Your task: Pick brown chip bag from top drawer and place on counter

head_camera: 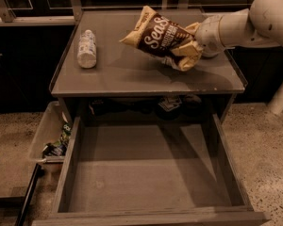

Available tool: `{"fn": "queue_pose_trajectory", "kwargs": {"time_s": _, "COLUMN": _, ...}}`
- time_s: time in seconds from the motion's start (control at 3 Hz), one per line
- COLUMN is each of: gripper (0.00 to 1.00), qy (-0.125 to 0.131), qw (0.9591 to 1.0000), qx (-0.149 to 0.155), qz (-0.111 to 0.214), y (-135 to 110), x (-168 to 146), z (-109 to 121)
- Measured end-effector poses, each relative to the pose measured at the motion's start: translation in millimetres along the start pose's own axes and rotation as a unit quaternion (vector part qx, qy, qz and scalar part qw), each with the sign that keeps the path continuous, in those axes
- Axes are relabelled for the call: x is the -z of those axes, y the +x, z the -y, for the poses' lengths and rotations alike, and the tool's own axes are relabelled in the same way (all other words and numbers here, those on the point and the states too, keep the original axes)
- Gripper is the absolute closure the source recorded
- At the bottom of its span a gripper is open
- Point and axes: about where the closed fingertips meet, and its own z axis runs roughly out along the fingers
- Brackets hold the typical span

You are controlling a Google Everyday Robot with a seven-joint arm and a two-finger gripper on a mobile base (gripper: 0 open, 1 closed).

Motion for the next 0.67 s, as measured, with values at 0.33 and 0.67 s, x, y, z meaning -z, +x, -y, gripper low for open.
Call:
{"fn": "queue_pose_trajectory", "kwargs": {"time_s": 0.33, "gripper": 1.00, "qy": -0.004, "qw": 0.9999, "qx": 0.015, "qz": -0.002, "y": 7, "x": -25, "z": -7}}
{"fn": "queue_pose_trajectory", "kwargs": {"time_s": 0.67, "gripper": 1.00, "qy": -0.023, "qw": 0.9988, "qx": 0.043, "qz": -0.003, "y": 3, "x": -43, "z": -17}}
